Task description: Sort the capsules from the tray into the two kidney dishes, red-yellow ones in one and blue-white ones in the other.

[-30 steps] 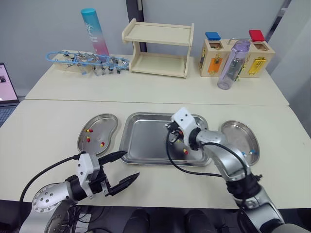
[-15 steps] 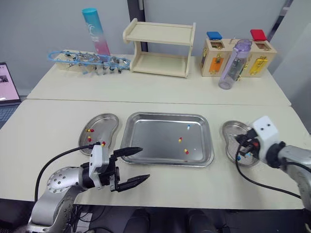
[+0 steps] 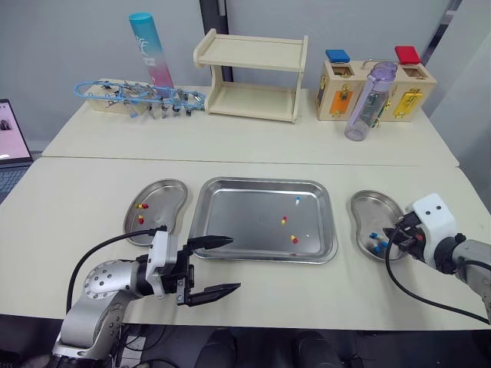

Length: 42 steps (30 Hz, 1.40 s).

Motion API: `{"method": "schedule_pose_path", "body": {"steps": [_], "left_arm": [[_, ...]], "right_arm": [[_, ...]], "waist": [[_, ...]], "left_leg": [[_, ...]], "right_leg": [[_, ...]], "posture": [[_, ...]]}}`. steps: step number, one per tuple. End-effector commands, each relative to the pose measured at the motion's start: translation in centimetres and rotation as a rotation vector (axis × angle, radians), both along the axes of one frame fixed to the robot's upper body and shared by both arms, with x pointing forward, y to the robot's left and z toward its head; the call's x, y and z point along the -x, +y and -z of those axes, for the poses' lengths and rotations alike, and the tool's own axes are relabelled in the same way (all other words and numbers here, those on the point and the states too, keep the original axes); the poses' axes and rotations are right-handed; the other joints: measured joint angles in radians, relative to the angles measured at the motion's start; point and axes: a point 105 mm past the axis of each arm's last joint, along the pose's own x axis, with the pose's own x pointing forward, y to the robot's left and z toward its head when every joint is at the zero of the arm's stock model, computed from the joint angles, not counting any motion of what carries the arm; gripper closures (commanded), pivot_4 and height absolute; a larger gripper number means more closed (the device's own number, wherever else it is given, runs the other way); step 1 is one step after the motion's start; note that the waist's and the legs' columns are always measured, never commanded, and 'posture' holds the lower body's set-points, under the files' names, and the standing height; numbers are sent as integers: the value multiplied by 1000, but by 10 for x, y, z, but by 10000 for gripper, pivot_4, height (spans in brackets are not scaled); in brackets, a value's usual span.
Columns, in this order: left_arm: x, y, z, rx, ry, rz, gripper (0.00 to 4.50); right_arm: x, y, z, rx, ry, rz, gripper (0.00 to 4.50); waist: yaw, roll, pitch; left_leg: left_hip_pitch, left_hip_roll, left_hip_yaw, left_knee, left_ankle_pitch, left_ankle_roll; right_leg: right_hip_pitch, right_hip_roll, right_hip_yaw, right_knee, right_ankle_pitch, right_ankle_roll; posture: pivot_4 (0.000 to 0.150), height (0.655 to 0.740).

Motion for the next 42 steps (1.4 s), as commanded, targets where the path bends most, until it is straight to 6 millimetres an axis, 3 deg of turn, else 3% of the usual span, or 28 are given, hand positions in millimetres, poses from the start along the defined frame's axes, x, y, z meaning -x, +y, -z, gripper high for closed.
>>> {"method": "schedule_pose_path", "body": {"steps": [1,7,10,13,18,22,26,28,31,36,42], "left_arm": [[0,3,-4,-4,-24,-18,0],[-11,20,-9,-14,4,-174,0],[-25,48,-14,-24,-1,-349,0],[-44,99,-19,-65,-37,-588,0],[-46,161,-25,-95,-56,-844,0],[-24,235,-15,-105,-2,-1176,0],[-1,273,-1,-108,74,-1347,0],[9,280,7,-122,113,-1367,0],[21,284,18,-143,149,-1381,0],[26,286,21,-153,160,-1391,0],[25,284,21,-144,165,-1384,0]], "right_arm": [[-4,-5,-19,17,-82,-11,21665],[3,-9,-30,80,-120,-153,21665],[15,-10,-33,99,-149,-272,21665],[35,-19,-29,183,-139,-412,21665],[54,-38,-23,201,-91,-478,21665],[59,-67,-19,181,-125,-346,21665],[64,-73,-14,160,-144,-303,21665],[68,-73,-9,151,-130,-302,21665],[74,-77,-3,161,-106,-309,15961],[77,-80,-3,163,-83,-324,260],[76,-81,-4,171,-69,-341,260]], "waist": [[0,0,0],[5,0,0],[7,-1,0],[9,-1,1],[4,-2,1],[-2,-2,1],[-3,-2,1],[0,-3,1],[6,-3,1],[9,-5,0],[7,-5,0]], "left_leg": [[0,0,0,0,0,0],[0,0,0,0,0,0],[0,0,0,0,0,0],[0,0,0,0,0,0],[2,0,0,0,0,0],[3,0,0,0,0,0],[2,0,0,0,0,0],[2,0,0,0,0,0],[2,0,0,0,0,0],[2,0,0,0,0,0],[3,0,0,0,0,0]], "right_leg": [[0,0,0,0,0,0],[0,0,0,0,0,0],[0,0,0,-1,0,0],[1,0,0,-1,0,0],[4,0,0,-1,0,1],[4,0,0,-1,0,0],[4,0,0,-2,0,0],[4,0,0,-2,0,0],[4,-1,0,-2,0,0],[4,-1,-1,-3,-1,0],[5,-1,-1,-3,-1,0]], "posture": [[1500,7400],[1500,7400],[1500,7400],[1500,7400],[1500,7400],[1500,7400],[1500,7400],[1500,7400],[1500,7400],[1500,7400],[1500,7400]]}}
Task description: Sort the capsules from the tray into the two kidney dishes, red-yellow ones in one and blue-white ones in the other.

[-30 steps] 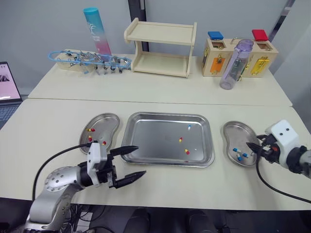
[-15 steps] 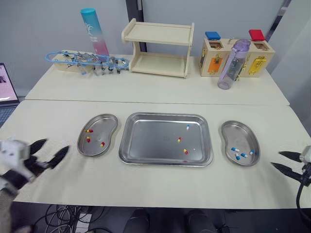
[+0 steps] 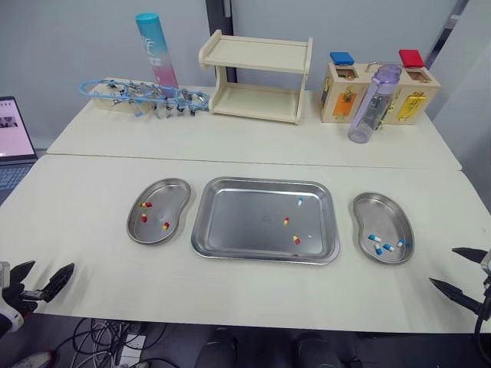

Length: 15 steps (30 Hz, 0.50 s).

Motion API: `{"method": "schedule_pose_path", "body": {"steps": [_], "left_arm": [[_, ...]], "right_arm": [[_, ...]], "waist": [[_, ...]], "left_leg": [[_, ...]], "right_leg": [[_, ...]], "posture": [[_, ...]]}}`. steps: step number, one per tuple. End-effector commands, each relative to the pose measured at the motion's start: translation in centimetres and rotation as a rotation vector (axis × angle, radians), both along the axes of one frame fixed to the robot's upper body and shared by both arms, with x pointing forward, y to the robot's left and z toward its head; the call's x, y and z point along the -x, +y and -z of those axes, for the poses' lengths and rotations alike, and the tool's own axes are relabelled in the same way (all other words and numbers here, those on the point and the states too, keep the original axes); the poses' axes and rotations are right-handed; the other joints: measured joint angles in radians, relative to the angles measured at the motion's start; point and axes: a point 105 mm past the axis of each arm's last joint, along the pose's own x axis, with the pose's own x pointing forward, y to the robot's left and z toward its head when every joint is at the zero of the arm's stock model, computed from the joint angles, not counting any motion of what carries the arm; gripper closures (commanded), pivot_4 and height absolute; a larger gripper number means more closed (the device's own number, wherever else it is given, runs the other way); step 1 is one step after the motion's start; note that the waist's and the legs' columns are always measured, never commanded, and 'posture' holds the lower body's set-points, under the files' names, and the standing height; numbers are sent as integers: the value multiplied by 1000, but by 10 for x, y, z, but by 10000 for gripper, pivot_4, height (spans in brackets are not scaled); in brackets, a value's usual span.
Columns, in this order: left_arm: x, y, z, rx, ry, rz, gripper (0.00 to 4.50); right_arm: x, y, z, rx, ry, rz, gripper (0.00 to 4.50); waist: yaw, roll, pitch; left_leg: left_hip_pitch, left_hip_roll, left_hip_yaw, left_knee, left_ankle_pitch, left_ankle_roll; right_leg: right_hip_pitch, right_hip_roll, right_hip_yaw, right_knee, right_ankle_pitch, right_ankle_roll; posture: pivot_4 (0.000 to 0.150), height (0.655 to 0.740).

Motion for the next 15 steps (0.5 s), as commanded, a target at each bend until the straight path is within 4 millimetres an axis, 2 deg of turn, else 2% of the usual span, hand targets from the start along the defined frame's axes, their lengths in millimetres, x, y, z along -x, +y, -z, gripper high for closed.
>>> {"method": "schedule_pose_path", "body": {"steps": [1,5,8,12,15], "left_arm": [[1,5,-14,-25,-41,-7,0],[2,5,-14,-26,-40,-7,0],[4,4,-13,-34,-30,9,0],[2,0,-14,-43,-27,38,0],[-2,-8,-18,-75,-29,101,0]], "right_arm": [[0,-3,-13,22,-24,-21,260],[1,-4,-17,28,-30,-27,260],[-1,4,-24,23,-66,-59,260],[-2,28,-28,-4,-93,-131,260],[-5,61,-33,-51,-142,-214,260]], "waist": [[0,0,0],[-1,0,0],[-1,0,0],[-1,0,0],[0,-1,-1]], "left_leg": [[0,0,0,0,0,0],[0,0,0,0,0,0],[0,0,0,0,0,0],[0,0,0,0,0,0],[0,0,0,0,0,0]], "right_leg": [[0,0,0,0,0,0],[0,0,0,0,0,0],[0,0,0,0,0,0],[0,0,0,0,0,0],[0,0,0,0,0,0]], "posture": [[1500,7400],[1500,7400],[1500,7400],[1500,7400],[1500,7400]]}}
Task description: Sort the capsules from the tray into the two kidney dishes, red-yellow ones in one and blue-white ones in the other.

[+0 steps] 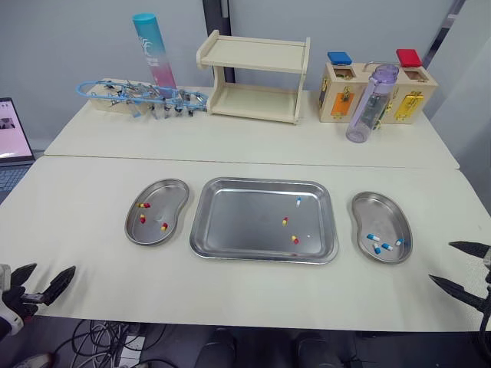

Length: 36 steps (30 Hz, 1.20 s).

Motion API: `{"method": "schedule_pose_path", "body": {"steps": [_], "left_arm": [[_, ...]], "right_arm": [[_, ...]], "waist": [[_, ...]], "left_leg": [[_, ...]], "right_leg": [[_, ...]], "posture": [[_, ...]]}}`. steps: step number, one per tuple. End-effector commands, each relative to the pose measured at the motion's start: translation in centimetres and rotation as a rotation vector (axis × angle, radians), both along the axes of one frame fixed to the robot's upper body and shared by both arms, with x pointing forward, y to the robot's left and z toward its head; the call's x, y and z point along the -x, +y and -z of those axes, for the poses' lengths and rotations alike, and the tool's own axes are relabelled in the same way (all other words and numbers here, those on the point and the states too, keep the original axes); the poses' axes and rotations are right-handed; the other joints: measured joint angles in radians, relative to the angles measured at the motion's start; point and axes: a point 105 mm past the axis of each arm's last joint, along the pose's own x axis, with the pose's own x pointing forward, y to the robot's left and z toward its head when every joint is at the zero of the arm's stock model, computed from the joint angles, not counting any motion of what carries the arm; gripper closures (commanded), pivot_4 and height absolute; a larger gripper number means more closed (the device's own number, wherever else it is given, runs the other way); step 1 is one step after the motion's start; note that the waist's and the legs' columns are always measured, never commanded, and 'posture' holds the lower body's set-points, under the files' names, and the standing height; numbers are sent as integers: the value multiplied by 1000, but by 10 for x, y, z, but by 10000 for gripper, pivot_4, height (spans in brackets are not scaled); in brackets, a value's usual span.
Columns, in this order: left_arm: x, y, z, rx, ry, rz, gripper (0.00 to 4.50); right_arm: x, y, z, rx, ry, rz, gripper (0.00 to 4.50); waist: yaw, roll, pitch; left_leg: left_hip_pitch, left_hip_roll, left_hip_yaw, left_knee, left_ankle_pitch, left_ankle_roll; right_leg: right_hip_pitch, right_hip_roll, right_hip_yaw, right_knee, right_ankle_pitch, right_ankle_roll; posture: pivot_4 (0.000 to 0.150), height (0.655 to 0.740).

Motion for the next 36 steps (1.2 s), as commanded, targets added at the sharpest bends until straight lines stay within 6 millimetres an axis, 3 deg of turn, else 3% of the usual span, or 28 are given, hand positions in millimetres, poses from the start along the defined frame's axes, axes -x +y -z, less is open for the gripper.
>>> {"method": "schedule_pose_path", "body": {"steps": [1,6,12,18,22,30,34,36], "left_arm": [[-7,-8,-21,-89,-42,96,0],[-18,-39,-29,-107,-53,266,0],[-31,-85,-37,-125,-72,461,0],[-49,-149,-57,-138,-98,747,0],[-67,-198,-69,-193,-66,1027,0],[-92,-255,-69,-240,-61,1356,0],[-100,-289,-63,-253,-52,1514,9014],[-105,-302,-60,-276,-51,1561,16362]], "right_arm": [[-3,39,-12,-57,-80,-94,260],[8,97,2,-127,-107,-249,260],[15,135,28,-213,-102,-293,260],[11,146,39,-238,-80,-297,260],[10,150,40,-263,-44,-298,260],[5,153,34,-312,-25,-271,260],[5,154,30,-319,-34,-256,0],[5,153,29,-325,-27,-243,0]], "waist": [[0,0,0],[2,-1,-1],[1,-2,-1],[3,-2,-1],[6,-1,-1],[-9,1,0],[-3,0,0],[-1,0,0]], "left_leg": [[0,0,0,0,0,0],[0,0,0,0,0,0],[0,0,-1,0,0,0],[1,0,-1,0,0,0],[1,0,-1,1,0,0],[1,0,-1,1,0,0],[0,-1,-2,2,0,0],[0,-1,-2,2,0,0]], "right_leg": [[0,0,0,0,0,0],[0,0,0,0,0,0],[0,0,0,0,0,0],[0,0,0,1,0,0],[1,1,-1,1,0,0],[0,2,-1,3,0,0],[0,2,-1,3,0,0],[1,2,-1,3,0,0]], "posture": [[1500,7400],[1500,7400],[1500,7400],[1500,7400],[1500,7400],[1500,7400],[1500,7400],[1500,7400]]}}
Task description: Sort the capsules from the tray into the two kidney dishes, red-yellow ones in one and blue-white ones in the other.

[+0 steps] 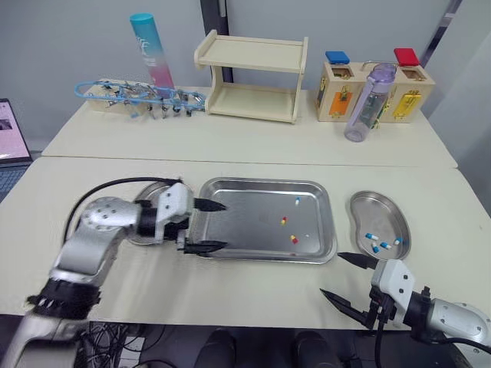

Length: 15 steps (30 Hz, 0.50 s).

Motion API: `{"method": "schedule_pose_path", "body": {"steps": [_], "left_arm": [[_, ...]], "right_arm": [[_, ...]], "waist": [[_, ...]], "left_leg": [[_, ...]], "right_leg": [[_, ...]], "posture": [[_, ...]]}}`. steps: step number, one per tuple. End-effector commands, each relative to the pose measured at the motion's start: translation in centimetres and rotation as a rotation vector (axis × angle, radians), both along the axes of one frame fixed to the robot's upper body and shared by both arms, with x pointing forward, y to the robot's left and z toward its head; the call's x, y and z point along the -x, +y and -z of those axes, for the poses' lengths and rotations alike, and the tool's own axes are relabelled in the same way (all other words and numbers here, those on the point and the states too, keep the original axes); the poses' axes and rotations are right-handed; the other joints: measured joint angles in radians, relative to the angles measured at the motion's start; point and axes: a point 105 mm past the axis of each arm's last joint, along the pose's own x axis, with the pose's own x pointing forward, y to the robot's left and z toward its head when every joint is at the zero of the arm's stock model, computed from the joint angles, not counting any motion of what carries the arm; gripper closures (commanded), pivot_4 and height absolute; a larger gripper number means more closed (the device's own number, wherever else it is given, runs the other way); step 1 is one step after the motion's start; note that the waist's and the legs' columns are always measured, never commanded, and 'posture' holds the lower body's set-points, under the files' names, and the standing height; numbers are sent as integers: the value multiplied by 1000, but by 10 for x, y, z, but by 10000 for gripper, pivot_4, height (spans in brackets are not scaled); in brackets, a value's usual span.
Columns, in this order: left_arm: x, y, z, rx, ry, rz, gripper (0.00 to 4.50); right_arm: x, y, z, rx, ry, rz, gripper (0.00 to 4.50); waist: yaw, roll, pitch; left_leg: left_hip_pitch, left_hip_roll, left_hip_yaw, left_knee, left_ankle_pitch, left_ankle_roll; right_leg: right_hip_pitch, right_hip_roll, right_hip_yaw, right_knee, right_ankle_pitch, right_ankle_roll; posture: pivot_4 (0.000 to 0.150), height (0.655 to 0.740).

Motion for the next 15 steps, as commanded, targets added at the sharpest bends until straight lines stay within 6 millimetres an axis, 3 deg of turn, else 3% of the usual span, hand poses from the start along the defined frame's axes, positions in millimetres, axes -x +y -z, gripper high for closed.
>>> {"method": "schedule_pose_path", "body": {"steps": [1,5,15], "left_arm": [[-6,-19,1,-39,-38,86,19551],[-14,-41,6,-73,-56,158,32745],[-23,-101,21,-160,-98,326,32745]], "right_arm": [[2,2,-11,-17,-21,1,0],[4,1,-11,-8,-12,1,0],[8,1,-11,-10,27,2,0]], "waist": [[1,0,0],[-1,0,0],[-1,-1,0]], "left_leg": [[0,0,0,0,0,0],[0,0,0,0,0,0],[0,-1,-1,1,0,0]], "right_leg": [[0,0,0,0,0,0],[0,0,0,0,0,0],[1,0,0,0,0,1]], "posture": [[1500,7400],[1500,7400],[1500,7400]]}}
